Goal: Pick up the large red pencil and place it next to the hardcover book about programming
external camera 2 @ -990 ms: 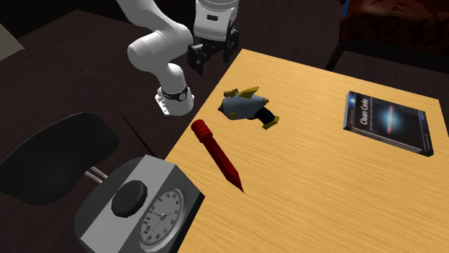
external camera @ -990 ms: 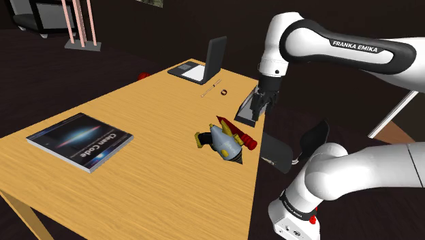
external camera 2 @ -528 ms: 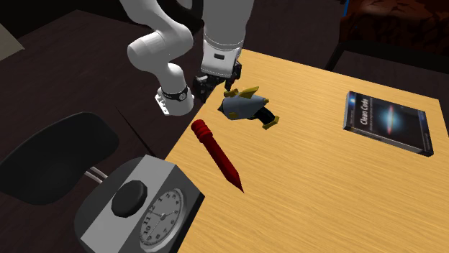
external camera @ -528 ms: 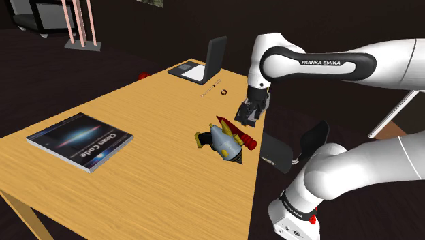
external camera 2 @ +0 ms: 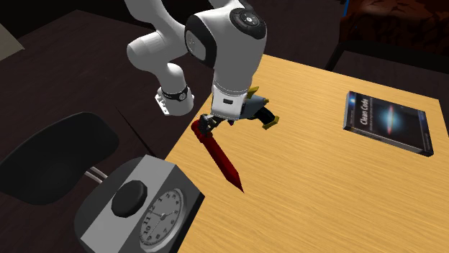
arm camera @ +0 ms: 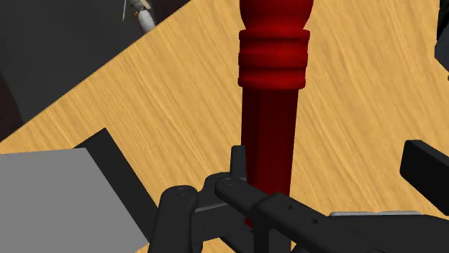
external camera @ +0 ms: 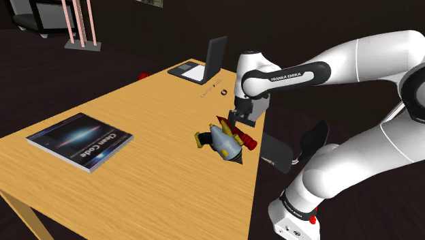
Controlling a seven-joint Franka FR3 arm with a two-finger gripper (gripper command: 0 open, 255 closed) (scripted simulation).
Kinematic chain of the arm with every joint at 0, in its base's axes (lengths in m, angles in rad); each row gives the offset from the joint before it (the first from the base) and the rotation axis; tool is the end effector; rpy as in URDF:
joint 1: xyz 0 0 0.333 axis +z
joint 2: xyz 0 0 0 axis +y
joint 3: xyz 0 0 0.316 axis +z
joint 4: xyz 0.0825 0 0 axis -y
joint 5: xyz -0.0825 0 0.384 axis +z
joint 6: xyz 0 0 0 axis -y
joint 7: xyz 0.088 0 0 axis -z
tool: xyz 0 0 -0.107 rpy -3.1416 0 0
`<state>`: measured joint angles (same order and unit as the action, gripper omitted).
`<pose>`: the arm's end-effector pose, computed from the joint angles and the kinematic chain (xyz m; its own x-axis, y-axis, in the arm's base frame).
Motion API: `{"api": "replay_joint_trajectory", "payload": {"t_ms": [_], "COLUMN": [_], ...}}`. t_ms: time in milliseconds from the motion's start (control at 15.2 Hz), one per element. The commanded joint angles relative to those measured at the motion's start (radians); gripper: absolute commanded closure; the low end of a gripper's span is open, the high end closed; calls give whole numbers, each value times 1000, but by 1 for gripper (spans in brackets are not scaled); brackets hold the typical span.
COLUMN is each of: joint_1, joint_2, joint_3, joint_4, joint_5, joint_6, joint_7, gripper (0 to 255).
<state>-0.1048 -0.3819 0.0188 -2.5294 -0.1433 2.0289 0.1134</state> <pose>0.3985 -0.0426 0.4006 0.9848 -0.1364 -0.1075 -0.1209 -0.9828 0.1397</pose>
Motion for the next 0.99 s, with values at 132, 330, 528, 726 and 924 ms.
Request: {"api": "replay_joint_trajectory", "payload": {"t_ms": [132, 330, 528, 726, 924], "joint_1": [-34, -43, -49, -54, -54], "joint_2": [134, 174, 199, 222, 222], "joint_3": [-7, -12, -16, -19, -19], "joint_4": [25, 18, -2, -17, -17], "joint_5": [-76, -98, -109, -119, -119], "joint_6": [136, 188, 232, 271, 271], "joint_7": [21, 31, 37, 43, 43], "gripper": [0, 0, 0, 0, 0]}}
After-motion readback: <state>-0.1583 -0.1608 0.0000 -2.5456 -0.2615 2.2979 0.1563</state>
